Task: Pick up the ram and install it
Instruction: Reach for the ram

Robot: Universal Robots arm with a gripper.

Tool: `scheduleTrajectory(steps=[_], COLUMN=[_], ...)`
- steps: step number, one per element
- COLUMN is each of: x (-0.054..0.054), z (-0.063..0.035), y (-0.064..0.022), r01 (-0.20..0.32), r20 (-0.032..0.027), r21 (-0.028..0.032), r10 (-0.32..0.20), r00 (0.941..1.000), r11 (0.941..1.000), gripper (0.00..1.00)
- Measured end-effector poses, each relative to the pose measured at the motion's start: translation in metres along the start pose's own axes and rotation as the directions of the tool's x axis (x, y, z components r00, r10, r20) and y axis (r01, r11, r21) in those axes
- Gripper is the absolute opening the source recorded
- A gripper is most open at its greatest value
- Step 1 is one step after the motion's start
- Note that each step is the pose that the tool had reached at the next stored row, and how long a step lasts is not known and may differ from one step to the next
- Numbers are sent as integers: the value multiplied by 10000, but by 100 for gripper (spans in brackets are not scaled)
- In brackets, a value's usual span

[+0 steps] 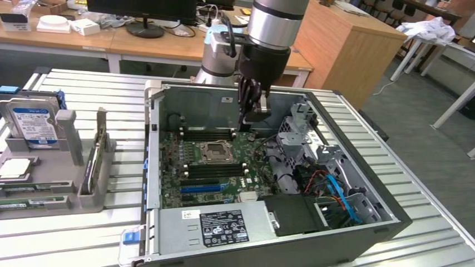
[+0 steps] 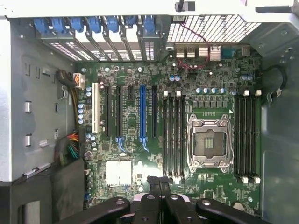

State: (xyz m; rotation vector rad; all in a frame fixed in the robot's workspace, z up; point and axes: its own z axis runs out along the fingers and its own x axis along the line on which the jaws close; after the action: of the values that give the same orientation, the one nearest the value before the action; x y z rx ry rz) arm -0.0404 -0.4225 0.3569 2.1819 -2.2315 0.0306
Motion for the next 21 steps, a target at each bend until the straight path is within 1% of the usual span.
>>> scheduleTrajectory(steps=[21], x=[-9], z=[381], y=[0], r01=[-212], r20=[-2], r21=[-7], r10=[212], r00=[9998], r11=[9998], gripper=[10])
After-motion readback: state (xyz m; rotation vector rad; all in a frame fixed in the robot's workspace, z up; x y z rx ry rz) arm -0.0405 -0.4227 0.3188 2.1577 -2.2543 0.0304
